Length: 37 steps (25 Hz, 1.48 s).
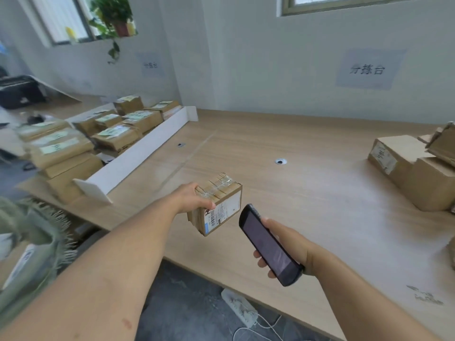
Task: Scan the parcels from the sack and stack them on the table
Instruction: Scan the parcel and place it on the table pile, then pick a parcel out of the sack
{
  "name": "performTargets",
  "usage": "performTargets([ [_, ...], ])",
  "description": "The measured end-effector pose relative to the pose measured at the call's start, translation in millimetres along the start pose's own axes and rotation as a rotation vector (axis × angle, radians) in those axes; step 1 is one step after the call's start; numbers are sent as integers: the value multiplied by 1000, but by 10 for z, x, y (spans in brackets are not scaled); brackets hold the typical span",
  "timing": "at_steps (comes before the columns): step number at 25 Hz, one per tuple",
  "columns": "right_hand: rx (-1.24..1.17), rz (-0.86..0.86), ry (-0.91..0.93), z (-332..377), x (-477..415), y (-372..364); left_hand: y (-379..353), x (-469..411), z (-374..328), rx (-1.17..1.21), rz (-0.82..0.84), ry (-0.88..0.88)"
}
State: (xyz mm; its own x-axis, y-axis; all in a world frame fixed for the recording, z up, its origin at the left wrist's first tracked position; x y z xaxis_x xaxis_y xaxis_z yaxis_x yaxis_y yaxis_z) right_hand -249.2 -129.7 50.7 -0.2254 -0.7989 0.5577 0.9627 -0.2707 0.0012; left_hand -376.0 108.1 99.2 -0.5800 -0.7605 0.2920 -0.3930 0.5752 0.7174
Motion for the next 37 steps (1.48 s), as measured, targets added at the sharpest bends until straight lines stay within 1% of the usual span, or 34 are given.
performTargets([
  [4,90,89,7,247,-229,-677,551,331,721,41,-90,94],
  [7,137,192,16,435,-439,-1317,1040,603,1271,80,-202,153],
  [13,212,407,-4,770,-764,-2936,2195,1381,2560,138,-438,284],
  [16,294,466,-25,852,-902,-3727,2748,1851,3256,150,-556,365],
  [18,321,512,-39,869,-981,-4229,3031,2164,3748,126,-588,449],
  [20,357,554,-25,882,-1048,-4669,3253,2485,4162,87,-625,535],
  [23,398,641,-51,841,-1125,-5283,3458,2953,4766,119,-727,686],
  [27,418,706,-87,793,-1209,-5857,3558,3336,5341,112,-794,836],
  [29,431,719,-94,796,-1249,-6042,3568,3395,5509,51,-746,908],
  [31,451,728,-92,793,-1291,-6140,3505,3377,5600,-1,-601,951],
  [32,459,726,-88,792,-1314,-6166,3452,3337,5635,-4,-497,939],
  [34,461,711,-90,793,-1356,-6181,3349,3207,5657,51,-331,840],
  [35,459,706,-91,796,-1368,-6175,3288,3149,5614,63,-257,789],
  [37,457,705,-83,804,-1391,-6150,3166,3016,5587,22,-149,750],
])
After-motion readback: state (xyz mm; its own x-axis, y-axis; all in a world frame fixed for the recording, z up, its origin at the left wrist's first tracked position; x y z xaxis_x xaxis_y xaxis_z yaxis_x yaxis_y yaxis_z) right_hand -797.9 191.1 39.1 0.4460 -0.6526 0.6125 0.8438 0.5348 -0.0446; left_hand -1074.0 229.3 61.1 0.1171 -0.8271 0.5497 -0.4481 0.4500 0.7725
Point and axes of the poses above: each hand's wrist, its own x-axis away from the middle knuckle, its own y-axis out of the back of the hand, z = x × y, the point moved 6 cm from there along -x, towards the middle knuckle, and after that the axes turned 1 degree about x, right-handed, at the moved point
